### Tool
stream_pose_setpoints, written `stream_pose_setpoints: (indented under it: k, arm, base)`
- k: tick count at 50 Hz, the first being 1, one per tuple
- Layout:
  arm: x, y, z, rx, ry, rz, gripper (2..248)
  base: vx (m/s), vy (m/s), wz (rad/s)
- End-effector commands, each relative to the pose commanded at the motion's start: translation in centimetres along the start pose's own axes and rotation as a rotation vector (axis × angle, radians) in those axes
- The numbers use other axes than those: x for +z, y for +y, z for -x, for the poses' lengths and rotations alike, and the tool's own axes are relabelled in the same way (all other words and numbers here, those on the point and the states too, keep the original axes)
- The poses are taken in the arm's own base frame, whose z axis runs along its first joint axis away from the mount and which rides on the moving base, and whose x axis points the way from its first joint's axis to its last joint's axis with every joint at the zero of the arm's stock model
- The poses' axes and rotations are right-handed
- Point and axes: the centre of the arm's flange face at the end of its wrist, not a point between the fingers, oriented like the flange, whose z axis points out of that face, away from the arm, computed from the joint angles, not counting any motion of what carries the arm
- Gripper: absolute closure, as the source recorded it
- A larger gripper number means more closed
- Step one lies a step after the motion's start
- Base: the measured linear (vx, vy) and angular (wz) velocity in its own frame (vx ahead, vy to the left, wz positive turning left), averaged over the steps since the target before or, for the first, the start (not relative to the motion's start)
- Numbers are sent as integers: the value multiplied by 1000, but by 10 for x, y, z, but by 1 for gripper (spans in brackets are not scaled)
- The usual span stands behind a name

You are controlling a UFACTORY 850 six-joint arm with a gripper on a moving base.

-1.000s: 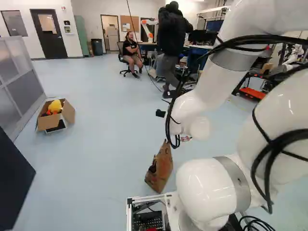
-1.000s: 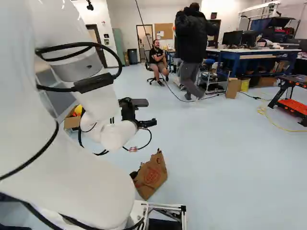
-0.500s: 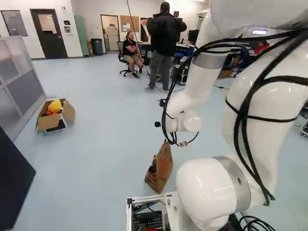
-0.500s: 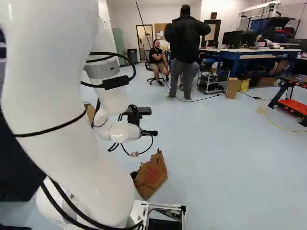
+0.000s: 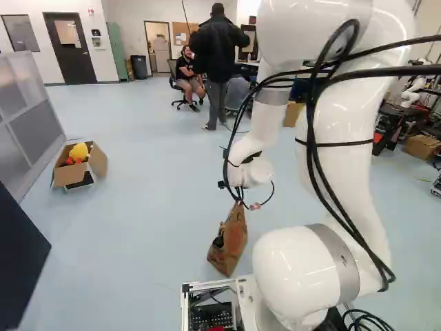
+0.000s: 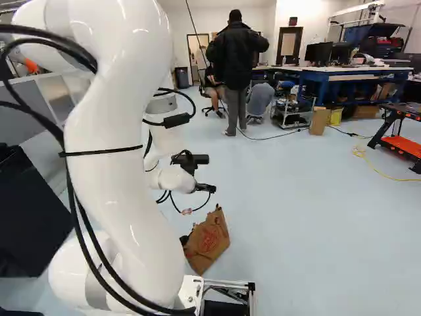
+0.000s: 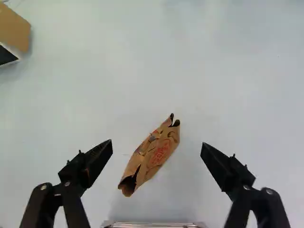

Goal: Pick up the grocery bag from the ground

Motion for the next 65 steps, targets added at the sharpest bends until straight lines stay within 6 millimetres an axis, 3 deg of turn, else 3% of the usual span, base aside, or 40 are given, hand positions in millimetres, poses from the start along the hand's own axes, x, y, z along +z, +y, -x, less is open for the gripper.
stream_pose_setpoints:
  k: [37,65]
  arm:
    - [119,-25,2,78,-80,78,3]
    - [206,-45,27,183,-231,155,3]
  base:
    - [0,0,0]
    - [0,0,0]
